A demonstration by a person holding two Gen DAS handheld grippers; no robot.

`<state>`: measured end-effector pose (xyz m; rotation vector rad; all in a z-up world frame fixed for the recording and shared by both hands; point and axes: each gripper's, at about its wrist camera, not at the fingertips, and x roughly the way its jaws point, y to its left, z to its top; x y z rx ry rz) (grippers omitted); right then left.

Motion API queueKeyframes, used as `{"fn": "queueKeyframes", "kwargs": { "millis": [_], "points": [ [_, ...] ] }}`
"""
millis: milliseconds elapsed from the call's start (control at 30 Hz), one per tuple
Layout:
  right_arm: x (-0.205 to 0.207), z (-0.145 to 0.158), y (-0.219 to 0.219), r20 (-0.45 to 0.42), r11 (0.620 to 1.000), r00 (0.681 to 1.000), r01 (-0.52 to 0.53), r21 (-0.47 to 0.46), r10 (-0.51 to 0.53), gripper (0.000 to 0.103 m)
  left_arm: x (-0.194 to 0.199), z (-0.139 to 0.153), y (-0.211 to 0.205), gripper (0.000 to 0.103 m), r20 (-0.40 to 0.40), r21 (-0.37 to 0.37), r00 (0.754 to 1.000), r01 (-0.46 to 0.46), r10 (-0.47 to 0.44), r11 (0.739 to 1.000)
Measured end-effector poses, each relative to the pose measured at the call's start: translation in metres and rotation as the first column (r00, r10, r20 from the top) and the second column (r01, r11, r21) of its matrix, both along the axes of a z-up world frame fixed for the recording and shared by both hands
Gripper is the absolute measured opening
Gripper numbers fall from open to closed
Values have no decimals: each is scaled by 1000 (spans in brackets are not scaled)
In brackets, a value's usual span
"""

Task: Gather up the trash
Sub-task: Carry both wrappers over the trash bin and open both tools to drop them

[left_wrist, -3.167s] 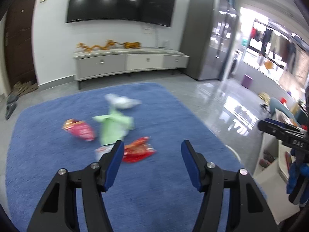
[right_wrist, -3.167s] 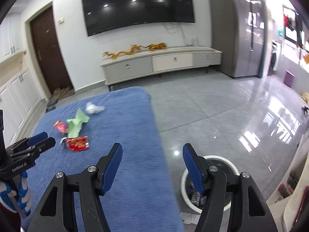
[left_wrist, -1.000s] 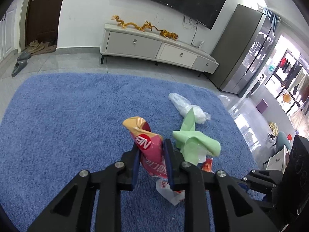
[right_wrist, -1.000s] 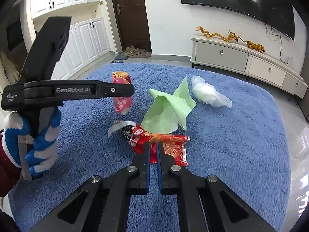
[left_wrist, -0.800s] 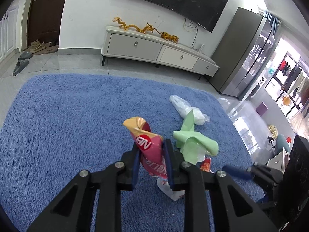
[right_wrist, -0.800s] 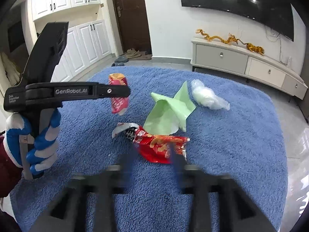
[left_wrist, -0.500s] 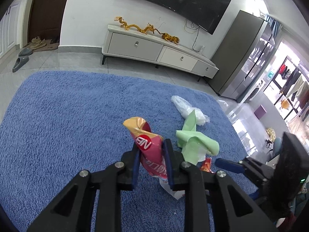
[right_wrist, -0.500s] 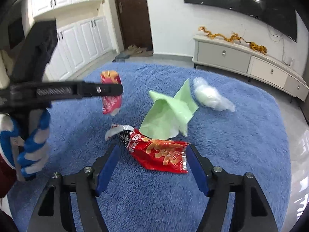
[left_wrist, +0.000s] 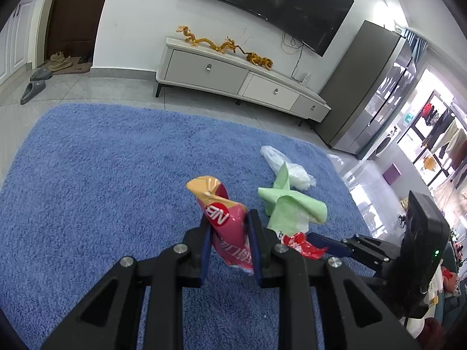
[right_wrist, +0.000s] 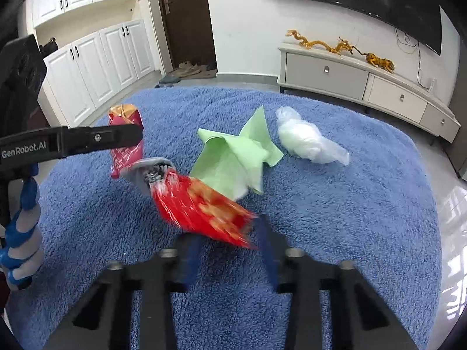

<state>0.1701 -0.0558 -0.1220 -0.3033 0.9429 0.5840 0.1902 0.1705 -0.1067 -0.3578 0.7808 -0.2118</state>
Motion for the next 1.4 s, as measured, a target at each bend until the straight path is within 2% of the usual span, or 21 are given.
{"fn": "queueKeyframes", "kwargs": {
  "millis": [33, 333, 567, 800, 1000, 1167, 1333, 1400],
  "points": [
    [-3, 1, -1, 9, 1000, 1000, -5, -4, 5, 19, -1, 1, 1, 22, 0, 1, 1000, -1, 1, 1000],
    [-33, 13, -9, 34, 1000, 999, -21, 2, 21, 6, -14, 10, 0, 22, 14, -2, 1000, -6, 6, 1000],
    [-59, 32, -24, 73, 1000, 997, 0, 19, -1, 5, -28, 25, -6, 22, 37, 12, 999, 3, -3, 1000],
    [-85, 61, -44, 122, 999, 992, 9, 33, -13, 3, -46, 43, -30, 22, 65, 21, 997, 45, -47, 999],
    [-108, 86, -68, 172, 997, 983, 50, 51, -59, 3, -59, 57, -72, 22, 87, 36, 987, 132, -135, 991],
    [-127, 108, -101, 217, 992, 969, 108, 61, -119, 3, -65, 69, -116, 22, 107, 44, 970, 217, -220, 975],
    [-144, 129, -147, 261, 975, 940, 206, 77, -219, 3, -66, 78, -172, 22, 120, 50, 938, 322, -326, 945],
    [-148, 137, -170, 275, 963, 923, 256, 85, -270, 3, -63, 80, -201, 22, 118, 55, 917, 377, -381, 924]
  ]
}}
